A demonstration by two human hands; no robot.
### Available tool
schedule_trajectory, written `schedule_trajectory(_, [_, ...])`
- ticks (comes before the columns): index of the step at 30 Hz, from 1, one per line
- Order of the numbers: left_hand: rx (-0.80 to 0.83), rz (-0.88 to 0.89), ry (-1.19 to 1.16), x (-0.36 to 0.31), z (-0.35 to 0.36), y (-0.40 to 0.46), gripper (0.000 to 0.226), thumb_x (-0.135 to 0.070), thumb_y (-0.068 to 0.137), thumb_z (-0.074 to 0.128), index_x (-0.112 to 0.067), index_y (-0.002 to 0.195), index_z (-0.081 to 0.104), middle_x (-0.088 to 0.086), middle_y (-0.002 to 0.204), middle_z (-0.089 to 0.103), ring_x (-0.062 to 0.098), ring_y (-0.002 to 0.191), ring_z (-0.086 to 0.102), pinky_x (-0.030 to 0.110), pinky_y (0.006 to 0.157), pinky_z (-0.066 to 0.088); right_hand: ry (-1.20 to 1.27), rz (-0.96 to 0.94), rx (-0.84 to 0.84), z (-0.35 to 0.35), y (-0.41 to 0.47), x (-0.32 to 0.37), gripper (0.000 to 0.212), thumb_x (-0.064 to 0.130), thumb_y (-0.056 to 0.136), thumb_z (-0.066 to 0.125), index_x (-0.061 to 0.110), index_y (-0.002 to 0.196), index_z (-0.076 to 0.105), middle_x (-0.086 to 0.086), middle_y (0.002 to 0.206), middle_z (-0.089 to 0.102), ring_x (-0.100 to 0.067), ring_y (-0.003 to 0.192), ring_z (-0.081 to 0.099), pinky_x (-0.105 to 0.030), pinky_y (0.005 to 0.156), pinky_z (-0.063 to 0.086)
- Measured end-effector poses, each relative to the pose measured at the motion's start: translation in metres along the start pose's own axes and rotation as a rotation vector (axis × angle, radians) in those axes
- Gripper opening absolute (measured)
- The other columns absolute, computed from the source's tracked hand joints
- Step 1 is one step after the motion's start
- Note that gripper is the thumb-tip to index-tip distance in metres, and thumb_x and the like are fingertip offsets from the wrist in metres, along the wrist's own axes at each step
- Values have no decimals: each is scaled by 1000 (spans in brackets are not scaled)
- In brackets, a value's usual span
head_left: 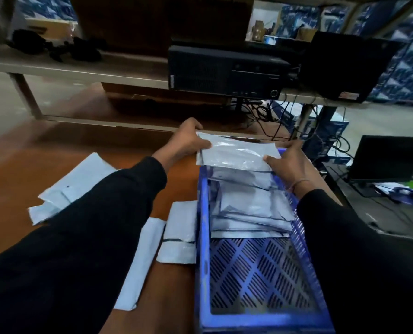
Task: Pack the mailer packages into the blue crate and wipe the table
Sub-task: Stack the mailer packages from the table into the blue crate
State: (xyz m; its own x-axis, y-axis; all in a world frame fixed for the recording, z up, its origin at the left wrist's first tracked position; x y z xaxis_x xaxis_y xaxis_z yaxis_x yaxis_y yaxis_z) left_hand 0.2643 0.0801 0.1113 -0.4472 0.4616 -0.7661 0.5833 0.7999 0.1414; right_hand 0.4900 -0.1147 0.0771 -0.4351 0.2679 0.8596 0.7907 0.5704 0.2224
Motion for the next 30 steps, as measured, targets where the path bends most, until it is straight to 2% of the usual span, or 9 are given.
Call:
schedule_trajectory(3, [-42, -8, -29, -4, 34, 10, 59, -19, 80, 81, -17, 130, 49, 10, 122, 59, 26, 102, 62, 28, 67, 45, -205, -133, -61, -9, 9, -14, 36, 2, 77, 75, 3, 103, 49, -10, 91, 53, -30, 83, 57, -43, 76, 48])
schedule_trajectory(7, [-70, 46, 65, -8, 64, 15, 41, -2, 87, 61, -15, 124, 52, 13, 131, 44, 23, 94, 57, 7, 54, 41, -367, -129, -28, -1, 20, -37, 19, 0, 79, 63, 10, 93, 55, -8, 86, 56, -30, 85, 58, -36, 71, 42])
schedule_trajectory(10, [-28, 95, 194, -8, 83, 13, 35, -13, 91, 63, -16, 125, 55, 13, 136, 38, 33, 113, 53, 25, 89, 42, -446, -56, 23, 9, 25, -53, 17, 3, 84, 60, 9, 100, 58, -20, 95, 67, -37, 91, 63, -36, 71, 43])
schedule_trajectory(13, [19, 230, 516, -16, 98, 10, 49, -49, 90, 69, -24, 131, 60, 12, 135, 42, 37, 132, 36, 42, 104, 37, -429, -58, 45, 17, 28, -62, 13, 2, 85, 59, 8, 97, 57, -23, 100, 68, -39, 95, 64, -37, 76, 45])
schedule_trajectory(16, [269, 334, 652, -19, 122, 3, 73, -64, 86, 67, -30, 148, 49, 12, 148, 42, 36, 142, 33, 49, 114, 34, -526, -83, 108, 23, 33, -69, 20, 10, 91, 59, 0, 108, 62, -23, 105, 69, -40, 101, 63, -38, 85, 47])
schedule_trajectory(18, [370, 293, 787, -12, 134, 1, 77, -60, 91, 65, -32, 157, 36, 12, 160, 31, 36, 148, 27, 51, 116, 31, -609, -124, 157, 26, 34, -71, 26, 19, 95, 55, 0, 109, 65, -24, 107, 69, -40, 107, 61, -40, 91, 46])
schedule_trajectory(22, [382, 238, 835, -4, 144, 3, 67, -43, 100, 58, -35, 159, 28, 12, 161, 29, 36, 144, 32, 51, 113, 36, -926, -321, 172, 29, 34, -75, 64, 44, 91, 20, 5, 99, 71, -24, 112, 64, -39, 119, 49, -47, 104, 34])
schedule_trajectory(26, [417, 195, 864, -3, 150, 2, 65, -37, 102, 54, -35, 160, 24, 13, 164, 22, 38, 146, 30, 53, 112, 38, -854, -435, 200, 32, 19, -66, 59, 48, 96, 26, 11, 114, 69, -18, 114, 64, -42, 102, 57, -46, 92, 45])
schedule_trajectory(30, [482, 169, 862, -3, 153, -6, 73, -33, 103, 53, -33, 163, 13, 12, 170, 8, 37, 153, 21, 51, 117, 34, -800, -371, 337, 36, 8, -72, 53, 45, 102, 37, 13, 139, 55, -18, 131, 59, -42, 114, 57, -48, 101, 44])
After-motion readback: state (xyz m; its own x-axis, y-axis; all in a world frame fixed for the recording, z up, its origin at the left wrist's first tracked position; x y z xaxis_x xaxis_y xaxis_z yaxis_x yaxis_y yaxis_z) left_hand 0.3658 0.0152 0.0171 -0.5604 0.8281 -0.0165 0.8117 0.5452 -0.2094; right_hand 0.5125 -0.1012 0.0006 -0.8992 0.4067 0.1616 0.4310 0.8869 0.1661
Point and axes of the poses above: each hand's wrist, its own y-axis towards the middle knuckle, its own z-axis out of the palm, x = y × z, the point moved 5 cm from there along y, towards the middle knuckle
